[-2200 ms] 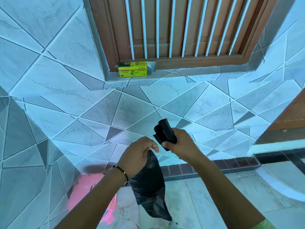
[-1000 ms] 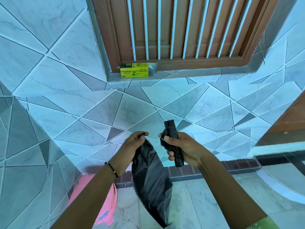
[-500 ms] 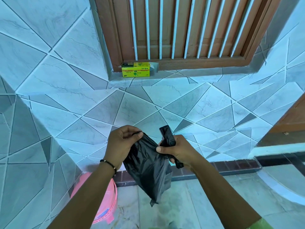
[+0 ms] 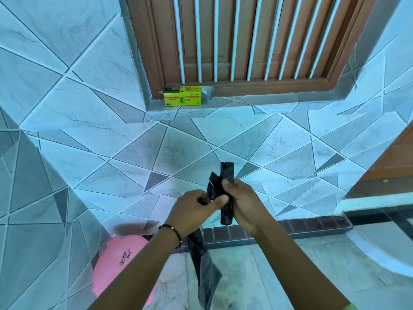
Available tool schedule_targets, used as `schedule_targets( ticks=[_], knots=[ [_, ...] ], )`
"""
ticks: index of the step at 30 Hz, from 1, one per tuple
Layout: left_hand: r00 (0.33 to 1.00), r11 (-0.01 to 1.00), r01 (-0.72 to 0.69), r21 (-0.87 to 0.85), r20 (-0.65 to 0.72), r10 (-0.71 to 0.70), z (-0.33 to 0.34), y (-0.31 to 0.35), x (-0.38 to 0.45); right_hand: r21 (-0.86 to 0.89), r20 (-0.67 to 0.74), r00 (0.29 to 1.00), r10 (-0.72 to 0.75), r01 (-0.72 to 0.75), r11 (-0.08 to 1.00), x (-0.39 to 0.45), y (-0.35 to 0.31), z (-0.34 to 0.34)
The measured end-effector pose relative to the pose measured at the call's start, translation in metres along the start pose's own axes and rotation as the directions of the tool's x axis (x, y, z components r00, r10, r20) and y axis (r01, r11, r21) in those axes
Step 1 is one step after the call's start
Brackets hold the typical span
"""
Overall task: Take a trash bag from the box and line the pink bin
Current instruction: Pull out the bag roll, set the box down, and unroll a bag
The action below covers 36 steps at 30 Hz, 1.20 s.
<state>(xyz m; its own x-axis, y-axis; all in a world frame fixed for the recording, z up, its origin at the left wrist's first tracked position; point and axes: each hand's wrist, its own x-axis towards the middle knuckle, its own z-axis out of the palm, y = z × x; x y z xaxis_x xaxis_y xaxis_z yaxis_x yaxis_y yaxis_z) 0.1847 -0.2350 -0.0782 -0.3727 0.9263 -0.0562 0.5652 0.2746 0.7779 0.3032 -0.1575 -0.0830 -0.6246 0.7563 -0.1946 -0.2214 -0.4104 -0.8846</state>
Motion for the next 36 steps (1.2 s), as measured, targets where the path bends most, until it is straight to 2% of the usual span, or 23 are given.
schedule_targets(
  ticks=[4,6,9,13,14,15,17,18,19,23,26,28,29,30,32,33,34,36],
  knots=[
    [0.994,0.987,-0.014,-0.160,-0.113,-0.004,0.017,-0.002,-0.003,-0.009,-0.105,0.992,-0.072,0.072,0.997,0.000,-0.002,0.000],
    [0.984,0.951,-0.027,-0.307,-0.177,-0.029,0.011,-0.001,-0.003,0.008,-0.154,0.986,-0.060,0.062,0.998,0.001,-0.002,-0.004],
    [0.982,0.763,0.042,-0.645,-0.113,-0.150,0.004,-0.003,-0.002,0.063,-0.210,0.977,-0.029,0.043,0.997,0.001,-0.001,-0.006],
    [0.940,0.570,0.132,-0.811,-0.080,-0.331,0.002,-0.009,-0.001,0.029,-0.262,0.965,-0.016,0.025,0.999,0.003,0.001,-0.002],
    [0.934,0.553,0.142,-0.821,-0.074,-0.350,0.000,-0.013,0.001,0.016,-0.282,0.959,-0.022,0.028,0.999,0.003,0.001,-0.003],
    [0.941,0.567,0.162,-0.808,-0.046,-0.336,-0.002,-0.018,0.003,0.002,-0.289,0.957,-0.036,0.038,0.999,0.003,0.001,-0.003],
    [0.960,0.680,0.256,-0.687,0.100,-0.260,-0.005,-0.020,0.001,-0.020,-0.250,0.967,-0.057,0.054,0.998,0.001,0.000,-0.003],
    [0.963,0.735,0.270,-0.622,0.163,-0.215,-0.003,-0.019,-0.002,-0.035,-0.213,0.975,-0.058,0.052,0.998,0.000,0.000,-0.001],
    [0.971,0.786,0.237,-0.572,0.171,-0.168,0.000,-0.017,-0.004,-0.050,-0.179,0.982,-0.054,0.045,0.998,-0.001,0.000,0.001],
    [0.989,0.868,0.082,-0.490,-0.067,-0.131,0.005,-0.018,-0.002,-0.055,-0.178,0.984,0.002,-0.012,0.998,0.000,-0.003,0.000],
    [0.984,0.947,0.020,-0.319,-0.164,-0.076,-0.001,-0.027,0.004,-0.076,-0.213,0.976,0.049,-0.066,0.995,0.003,-0.008,-0.009],
    [0.988,0.964,0.042,-0.264,-0.135,-0.080,-0.005,-0.030,0.007,-0.104,-0.192,0.981,0.035,-0.056,0.993,0.005,-0.008,-0.013],
    [0.992,0.963,0.082,-0.257,-0.075,-0.104,-0.008,-0.031,0.008,-0.125,-0.177,0.984,0.014,-0.037,0.991,0.005,-0.008,-0.014],
    [0.989,0.948,0.148,-0.282,0.014,-0.151,-0.010,-0.031,0.009,-0.144,-0.159,0.987,-0.011,-0.012,0.990,0.005,-0.007,-0.014],
    [0.953,0.837,0.296,-0.461,0.198,-0.228,-0.015,-0.029,0.008,-0.150,-0.126,0.991,-0.035,0.016,0.989,0.004,-0.008,-0.013],
    [0.955,0.792,0.296,-0.535,0.188,-0.230,-0.016,-0.029,0.010,-0.146,-0.120,0.992,-0.029,0.011,0.989,0.004,-0.008,-0.014],
    [0.970,0.789,0.240,-0.565,0.121,-0.209,-0.016,-0.030,0.012,-0.147,-0.122,0.992,-0.011,-0.007,0.989,0.004,-0.009,-0.015],
    [0.992,0.861,0.066,-0.505,-0.058,-0.110,-0.015,-0.033,0.015,-0.160,-0.139,0.989,0.045,-0.067,0.985,0.006,-0.009,-0.016]
  ],
)
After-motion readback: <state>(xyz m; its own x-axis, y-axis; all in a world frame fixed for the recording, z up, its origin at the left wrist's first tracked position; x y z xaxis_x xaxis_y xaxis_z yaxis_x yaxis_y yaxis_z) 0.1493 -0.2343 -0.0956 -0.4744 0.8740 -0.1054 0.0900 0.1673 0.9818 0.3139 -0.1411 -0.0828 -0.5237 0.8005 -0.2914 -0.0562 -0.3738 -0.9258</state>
